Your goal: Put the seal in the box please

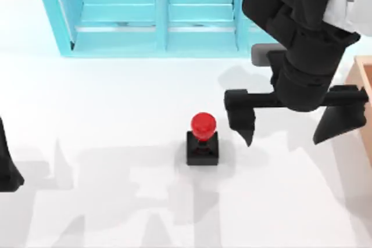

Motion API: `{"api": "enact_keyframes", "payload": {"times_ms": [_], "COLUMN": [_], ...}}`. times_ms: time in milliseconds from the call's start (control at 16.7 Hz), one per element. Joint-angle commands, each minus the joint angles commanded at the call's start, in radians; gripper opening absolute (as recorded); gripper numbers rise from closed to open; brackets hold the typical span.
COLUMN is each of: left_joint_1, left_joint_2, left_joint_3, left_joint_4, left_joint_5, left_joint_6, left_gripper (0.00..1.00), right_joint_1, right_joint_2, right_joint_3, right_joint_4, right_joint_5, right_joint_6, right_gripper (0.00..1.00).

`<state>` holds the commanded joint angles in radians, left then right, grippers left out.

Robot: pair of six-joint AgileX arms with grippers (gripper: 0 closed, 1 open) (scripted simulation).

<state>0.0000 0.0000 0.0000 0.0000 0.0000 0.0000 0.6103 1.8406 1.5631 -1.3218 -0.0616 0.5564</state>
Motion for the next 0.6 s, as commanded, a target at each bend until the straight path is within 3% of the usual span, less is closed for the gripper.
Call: {"api": "enact_keyframes", "payload": {"times_ms": [360, 600], "left_joint_1": [0.0, 0.0], "left_joint_2": [0.0, 0.0], "left_joint_3": [0.0, 0.0], "left_joint_4": [0.0, 0.0], "left_joint_5": [0.0, 0.0], "left_joint_6": [0.0, 0.0], "left_gripper": [1.0, 1.0], "right_joint_1": [0.091, 0.114], "right_joint_2": [0.373, 0.481], "right_joint_3": [0.534, 0.734], "right_joint_4": [-0.206, -0.243], "right_joint_5": [0.038, 0.06], "right_joint_6": [0.133, 0.182], "right_gripper": [1.0, 1.0]}}
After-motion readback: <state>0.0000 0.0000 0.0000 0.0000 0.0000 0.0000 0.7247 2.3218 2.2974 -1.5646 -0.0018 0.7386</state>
